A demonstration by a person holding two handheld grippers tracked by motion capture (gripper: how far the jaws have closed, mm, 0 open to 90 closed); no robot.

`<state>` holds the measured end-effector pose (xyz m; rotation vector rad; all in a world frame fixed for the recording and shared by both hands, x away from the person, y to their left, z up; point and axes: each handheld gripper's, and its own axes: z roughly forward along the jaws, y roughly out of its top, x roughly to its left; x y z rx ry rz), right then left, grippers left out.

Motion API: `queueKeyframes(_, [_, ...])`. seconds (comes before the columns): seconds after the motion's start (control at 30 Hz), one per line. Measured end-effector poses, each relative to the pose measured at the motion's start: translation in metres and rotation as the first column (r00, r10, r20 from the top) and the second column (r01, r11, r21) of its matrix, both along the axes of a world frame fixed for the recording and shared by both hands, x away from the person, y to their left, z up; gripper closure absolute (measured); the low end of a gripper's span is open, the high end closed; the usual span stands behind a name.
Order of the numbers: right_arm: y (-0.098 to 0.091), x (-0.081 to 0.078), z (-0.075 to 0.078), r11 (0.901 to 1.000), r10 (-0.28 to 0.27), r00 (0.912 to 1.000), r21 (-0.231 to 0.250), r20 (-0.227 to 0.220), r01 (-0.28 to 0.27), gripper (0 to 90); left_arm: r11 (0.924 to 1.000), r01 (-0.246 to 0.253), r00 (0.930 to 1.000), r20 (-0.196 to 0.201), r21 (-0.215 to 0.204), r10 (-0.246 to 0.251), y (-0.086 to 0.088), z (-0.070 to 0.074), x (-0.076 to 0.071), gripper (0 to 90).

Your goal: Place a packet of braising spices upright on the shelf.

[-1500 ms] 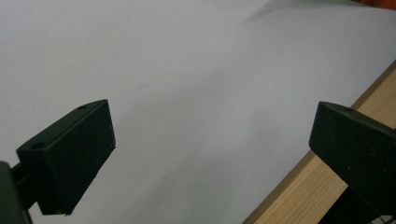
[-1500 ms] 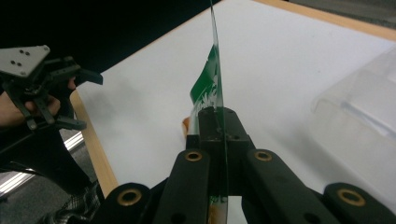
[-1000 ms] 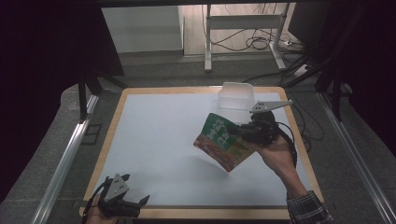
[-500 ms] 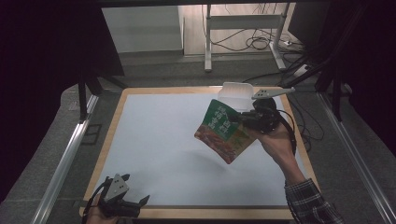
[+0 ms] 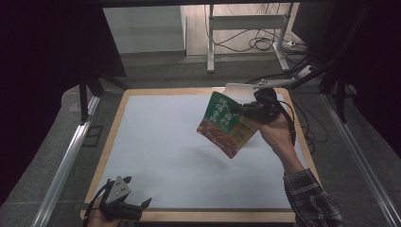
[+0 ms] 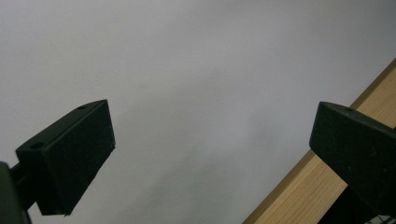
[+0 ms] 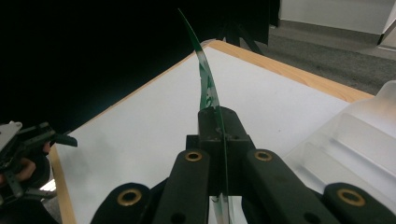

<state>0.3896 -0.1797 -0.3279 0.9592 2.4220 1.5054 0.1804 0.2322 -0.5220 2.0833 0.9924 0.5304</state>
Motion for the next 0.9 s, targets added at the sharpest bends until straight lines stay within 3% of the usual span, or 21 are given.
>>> queueKeyframes(0.9, [0.042, 0.065, 0.018, 0.9999, 0.004, 1.0000, 0.012, -0.009, -0.004, 89.1, 1.0000, 0.007, 1.0000, -0.002, 0.005, -0.007, 0.000, 0.000, 0.000, 0.1])
